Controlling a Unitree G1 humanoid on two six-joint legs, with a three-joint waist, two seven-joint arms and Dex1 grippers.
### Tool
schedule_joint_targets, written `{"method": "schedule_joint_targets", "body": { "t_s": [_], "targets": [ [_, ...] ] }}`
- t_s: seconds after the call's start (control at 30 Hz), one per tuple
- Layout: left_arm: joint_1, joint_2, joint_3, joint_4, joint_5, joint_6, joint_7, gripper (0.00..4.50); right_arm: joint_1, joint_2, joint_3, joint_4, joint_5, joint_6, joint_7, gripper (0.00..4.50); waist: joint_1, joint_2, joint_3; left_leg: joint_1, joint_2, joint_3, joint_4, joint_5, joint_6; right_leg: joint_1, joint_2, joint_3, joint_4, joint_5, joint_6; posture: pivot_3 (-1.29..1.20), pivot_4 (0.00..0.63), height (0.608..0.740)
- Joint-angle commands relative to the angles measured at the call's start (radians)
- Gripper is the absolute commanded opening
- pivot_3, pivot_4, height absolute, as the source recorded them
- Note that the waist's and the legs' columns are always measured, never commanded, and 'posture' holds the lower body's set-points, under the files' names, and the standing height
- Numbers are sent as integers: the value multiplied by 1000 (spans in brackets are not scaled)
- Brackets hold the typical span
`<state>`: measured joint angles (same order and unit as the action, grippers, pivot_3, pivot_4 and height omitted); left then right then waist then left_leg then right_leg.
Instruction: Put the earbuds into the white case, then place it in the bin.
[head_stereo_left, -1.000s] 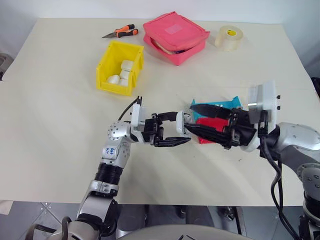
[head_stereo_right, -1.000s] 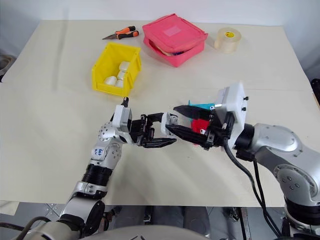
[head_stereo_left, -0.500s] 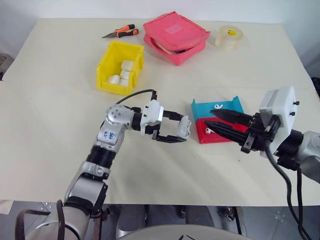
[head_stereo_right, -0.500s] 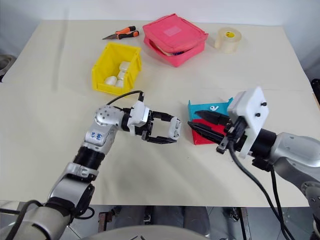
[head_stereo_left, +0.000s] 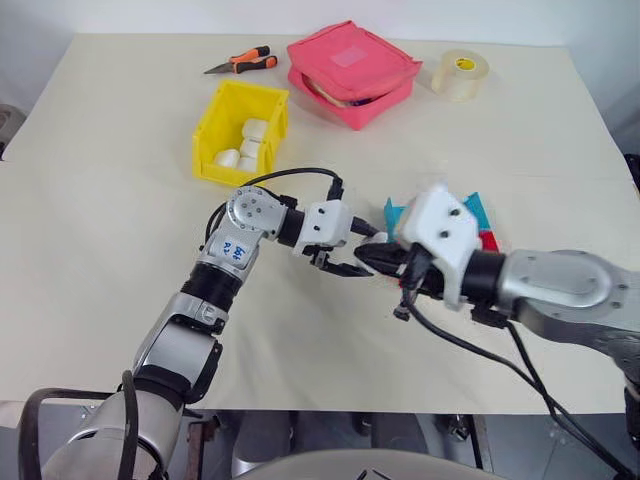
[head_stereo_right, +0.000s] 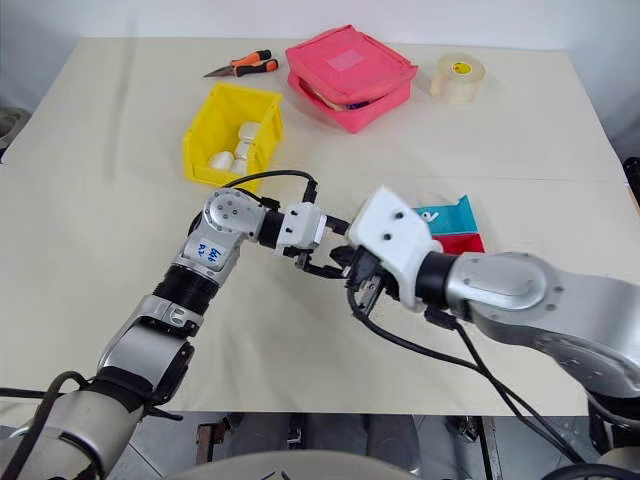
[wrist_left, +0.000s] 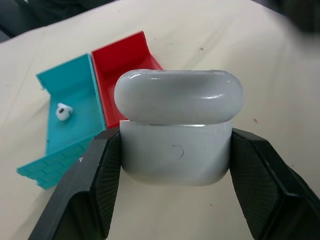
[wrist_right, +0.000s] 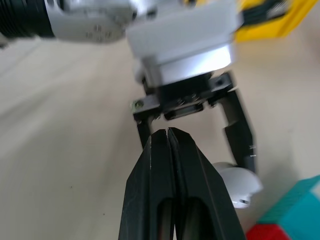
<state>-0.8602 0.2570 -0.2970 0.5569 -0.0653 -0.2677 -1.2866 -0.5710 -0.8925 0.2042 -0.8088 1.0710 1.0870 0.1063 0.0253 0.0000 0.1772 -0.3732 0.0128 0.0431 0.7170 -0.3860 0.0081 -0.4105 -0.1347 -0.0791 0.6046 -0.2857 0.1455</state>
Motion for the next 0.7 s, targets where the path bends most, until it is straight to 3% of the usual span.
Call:
{"method": "schedule_joint_targets", "body": {
  "t_s": [0.03,0.2,0.37,0.53,0.63,0.7],
  "targets": [
    [-27,8,14,-30,-15,-10,-4,2803,7,8,11,19,-112,-12,30,50,0,0,0,0,0,0,0,0,0,0,0,0,0,0,0,0,150,740],
    [-12,11,85,-88,-119,51,-11,2803,133,-77,-87,28,-192,-36,123,50,0,0,0,-1,0,0,0,0,0,0,0,0,0,0,0,0,150,740],
    [24,40,138,-180,-201,151,-23,2803,267,-139,-269,34,-216,-84,210,50,0,-1,0,-1,0,-1,1,0,0,0,0,-1,0,0,0,0,150,740],
    [33,30,232,-206,-254,235,108,2803,358,-22,-471,54,-186,-218,273,50,0,-1,0,0,1,-1,0,0,0,0,1,-1,1,0,0,0,150,740],
    [31,6,305,-192,-284,268,224,2803,435,74,-539,59,-176,-362,392,50,0,-1,1,1,1,0,0,0,0,1,1,0,1,0,0,0,150,740],
    [28,-7,351,-167,-281,257,312,2803,507,79,-574,58,-147,-379,479,429,3,-1,1,1,0,0,0,0,0,1,0,0,1,0,0,0,150,740]
  ]
}}
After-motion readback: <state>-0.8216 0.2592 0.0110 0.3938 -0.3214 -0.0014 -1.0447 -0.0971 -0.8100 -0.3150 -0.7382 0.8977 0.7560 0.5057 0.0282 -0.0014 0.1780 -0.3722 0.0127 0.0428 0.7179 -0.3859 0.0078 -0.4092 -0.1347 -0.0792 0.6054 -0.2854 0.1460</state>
